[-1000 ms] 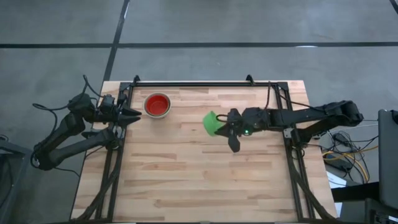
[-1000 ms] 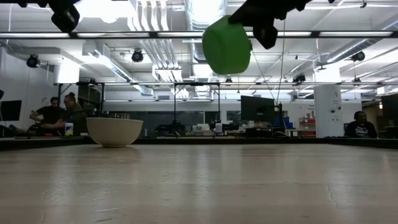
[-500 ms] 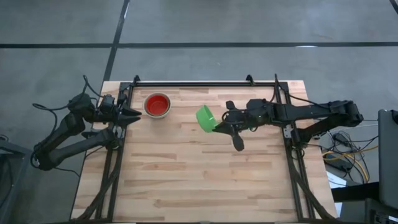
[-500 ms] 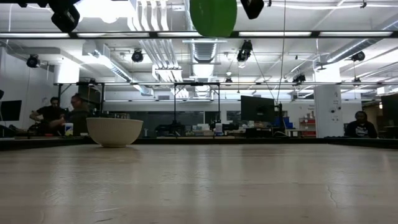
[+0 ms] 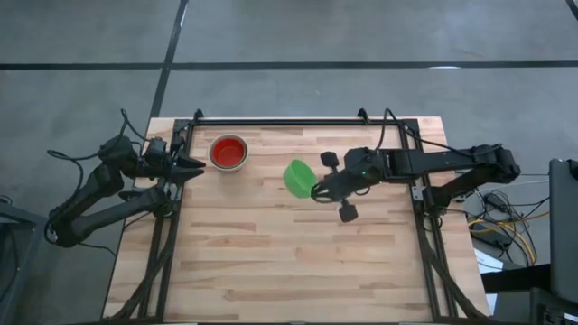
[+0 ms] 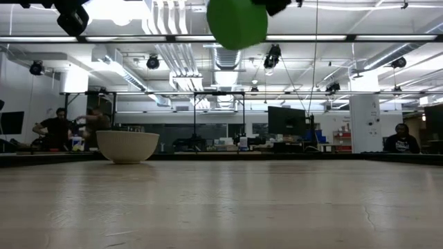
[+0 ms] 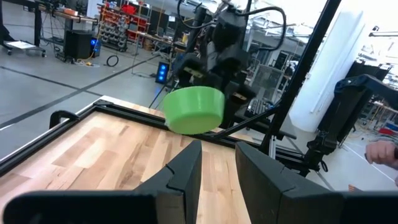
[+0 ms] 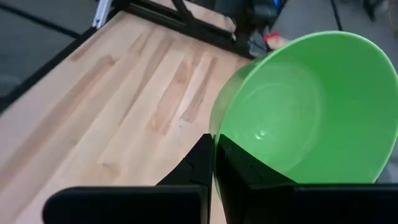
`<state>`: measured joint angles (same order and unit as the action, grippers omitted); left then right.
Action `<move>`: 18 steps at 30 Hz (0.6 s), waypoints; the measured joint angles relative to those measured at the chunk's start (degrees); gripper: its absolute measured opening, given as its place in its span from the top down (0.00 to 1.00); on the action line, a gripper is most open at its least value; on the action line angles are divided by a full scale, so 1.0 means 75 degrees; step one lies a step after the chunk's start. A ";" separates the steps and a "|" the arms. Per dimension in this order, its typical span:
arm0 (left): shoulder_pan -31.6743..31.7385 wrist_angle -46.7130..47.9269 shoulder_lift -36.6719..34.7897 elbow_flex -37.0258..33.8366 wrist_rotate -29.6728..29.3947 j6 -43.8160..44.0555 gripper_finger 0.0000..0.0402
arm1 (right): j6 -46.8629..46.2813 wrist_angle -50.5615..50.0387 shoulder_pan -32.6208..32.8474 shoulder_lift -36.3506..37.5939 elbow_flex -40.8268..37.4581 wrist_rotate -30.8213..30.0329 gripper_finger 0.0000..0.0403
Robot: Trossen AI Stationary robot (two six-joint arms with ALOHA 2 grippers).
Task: Nest bowls inside each other
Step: Stack the green bowl on the red bowl
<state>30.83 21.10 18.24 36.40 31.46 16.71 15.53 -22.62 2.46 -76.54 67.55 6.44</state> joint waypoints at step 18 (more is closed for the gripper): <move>0.0000 0.0000 0.0000 0.0000 -0.0003 -0.0001 0.74 | 0.2817 -0.0374 0.0142 -0.1055 0.1209 -0.0010 0.98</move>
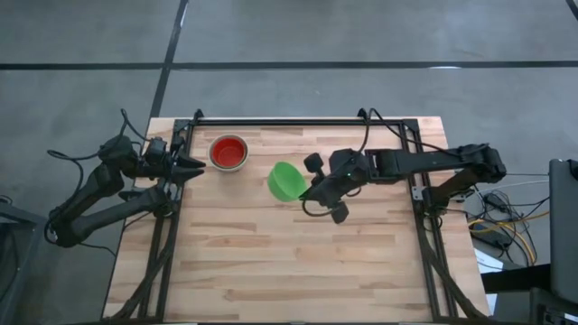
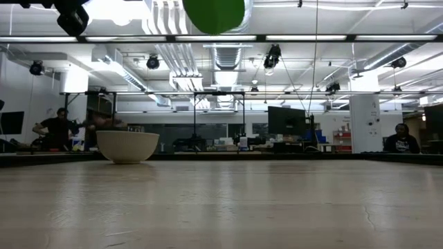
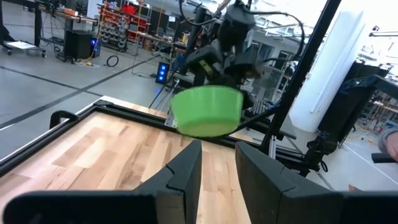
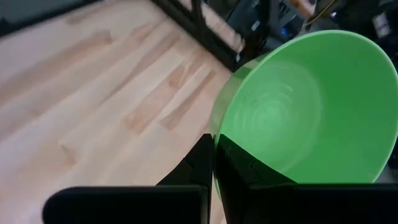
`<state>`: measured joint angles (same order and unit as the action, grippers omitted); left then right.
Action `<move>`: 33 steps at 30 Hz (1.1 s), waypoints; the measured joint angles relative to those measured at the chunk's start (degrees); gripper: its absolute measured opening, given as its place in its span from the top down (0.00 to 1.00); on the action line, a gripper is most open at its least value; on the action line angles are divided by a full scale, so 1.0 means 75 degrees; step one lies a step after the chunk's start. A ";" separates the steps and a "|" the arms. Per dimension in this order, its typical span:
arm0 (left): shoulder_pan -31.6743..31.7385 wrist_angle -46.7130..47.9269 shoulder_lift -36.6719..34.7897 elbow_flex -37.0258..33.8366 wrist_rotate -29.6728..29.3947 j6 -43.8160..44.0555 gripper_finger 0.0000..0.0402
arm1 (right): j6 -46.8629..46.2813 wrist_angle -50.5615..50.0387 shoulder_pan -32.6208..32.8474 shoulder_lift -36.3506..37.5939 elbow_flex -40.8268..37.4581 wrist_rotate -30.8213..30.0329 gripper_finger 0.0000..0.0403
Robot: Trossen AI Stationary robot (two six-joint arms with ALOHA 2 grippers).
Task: Nest bowls inside each other
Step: Stack the green bowl on the red bowl
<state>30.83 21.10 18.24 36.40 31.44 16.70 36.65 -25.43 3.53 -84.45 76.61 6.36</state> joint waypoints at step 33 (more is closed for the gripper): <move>-0.0002 0.0000 0.0000 0.0000 0.0000 0.0001 0.74 | 0.0104 0.0972 0.0065 -0.0489 0.0129 -0.0003 0.98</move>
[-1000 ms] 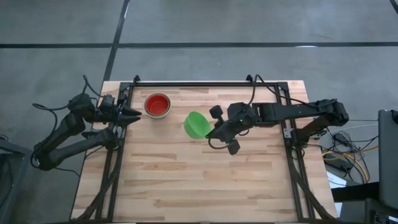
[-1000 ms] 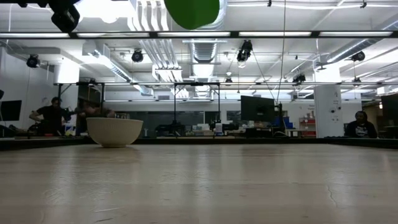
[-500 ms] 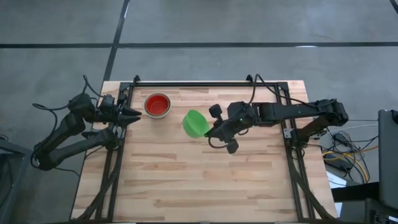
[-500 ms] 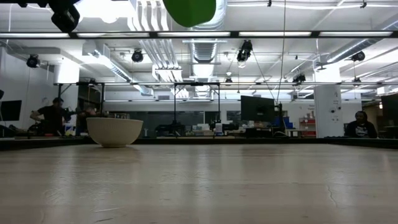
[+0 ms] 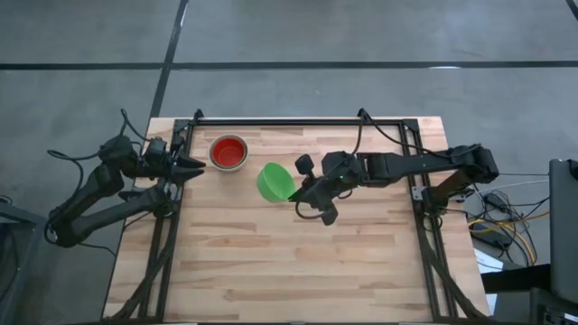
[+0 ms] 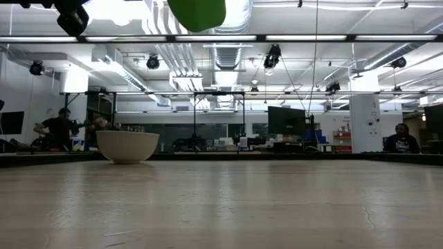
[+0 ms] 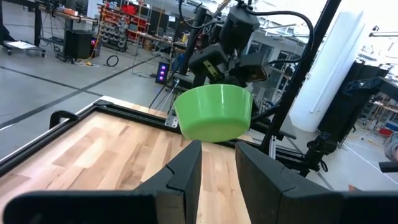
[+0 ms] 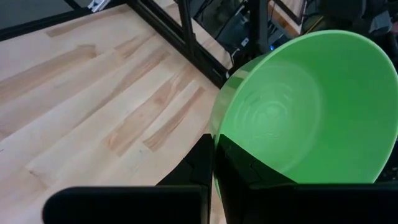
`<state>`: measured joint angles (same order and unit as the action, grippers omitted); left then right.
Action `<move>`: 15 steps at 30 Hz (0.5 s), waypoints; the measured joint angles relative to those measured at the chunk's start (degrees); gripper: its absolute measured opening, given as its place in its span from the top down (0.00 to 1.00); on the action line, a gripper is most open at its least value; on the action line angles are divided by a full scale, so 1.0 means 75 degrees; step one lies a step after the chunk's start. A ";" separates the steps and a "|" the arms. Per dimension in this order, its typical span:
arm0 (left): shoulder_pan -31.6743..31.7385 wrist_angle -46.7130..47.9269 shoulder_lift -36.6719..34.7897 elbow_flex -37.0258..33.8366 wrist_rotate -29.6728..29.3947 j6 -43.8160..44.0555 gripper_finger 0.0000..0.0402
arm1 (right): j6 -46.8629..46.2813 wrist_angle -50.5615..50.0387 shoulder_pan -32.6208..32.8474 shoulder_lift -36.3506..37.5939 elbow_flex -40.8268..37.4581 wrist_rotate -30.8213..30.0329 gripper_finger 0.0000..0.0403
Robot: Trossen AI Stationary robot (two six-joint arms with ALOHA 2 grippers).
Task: Nest bowls inside each other
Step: Stack the green bowl on the red bowl
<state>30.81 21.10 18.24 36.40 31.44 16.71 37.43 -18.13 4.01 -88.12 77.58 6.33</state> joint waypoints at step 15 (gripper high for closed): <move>-0.0001 0.0000 0.0000 0.0000 0.0002 -0.0002 0.74 | -0.0199 -0.0380 0.0064 0.0094 0.0000 0.0034 0.98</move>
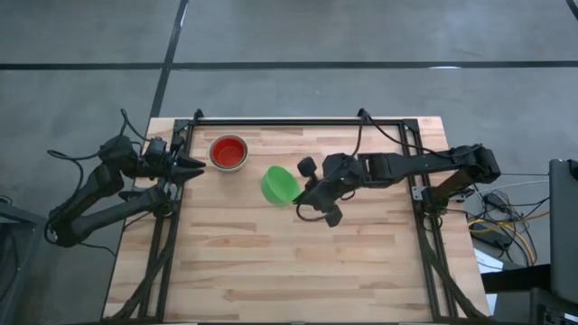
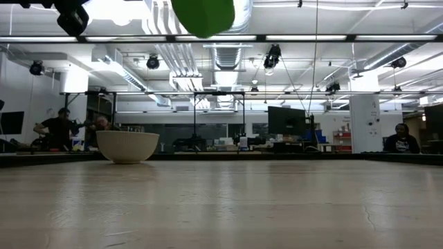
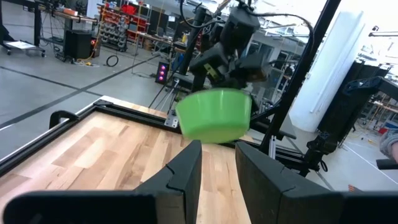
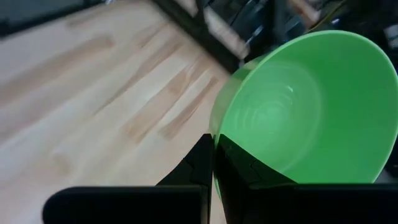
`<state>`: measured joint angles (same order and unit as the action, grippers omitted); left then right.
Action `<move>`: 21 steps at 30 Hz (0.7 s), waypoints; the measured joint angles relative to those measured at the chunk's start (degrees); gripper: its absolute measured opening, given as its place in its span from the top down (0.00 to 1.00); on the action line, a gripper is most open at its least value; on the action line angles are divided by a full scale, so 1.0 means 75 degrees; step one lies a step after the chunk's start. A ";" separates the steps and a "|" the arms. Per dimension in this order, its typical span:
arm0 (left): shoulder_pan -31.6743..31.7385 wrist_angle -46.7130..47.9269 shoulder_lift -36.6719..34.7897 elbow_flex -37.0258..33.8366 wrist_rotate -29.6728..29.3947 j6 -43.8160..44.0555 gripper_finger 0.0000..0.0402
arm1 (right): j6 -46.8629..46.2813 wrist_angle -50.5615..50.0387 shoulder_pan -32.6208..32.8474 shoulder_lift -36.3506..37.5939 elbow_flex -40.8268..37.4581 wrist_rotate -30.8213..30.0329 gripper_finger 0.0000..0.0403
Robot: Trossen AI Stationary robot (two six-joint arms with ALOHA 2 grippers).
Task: Nest bowls inside each other
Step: Stack the green bowl on the red bowl
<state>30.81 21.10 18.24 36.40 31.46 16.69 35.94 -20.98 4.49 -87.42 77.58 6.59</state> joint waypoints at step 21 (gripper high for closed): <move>0.0001 0.0000 0.0000 0.0000 -0.0002 0.0000 0.74 | 0.1587 -0.3197 0.0085 -0.0360 0.1550 -0.0073 0.98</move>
<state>30.81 21.10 18.24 36.40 31.44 16.69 47.84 -44.96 5.13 -90.12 89.21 6.04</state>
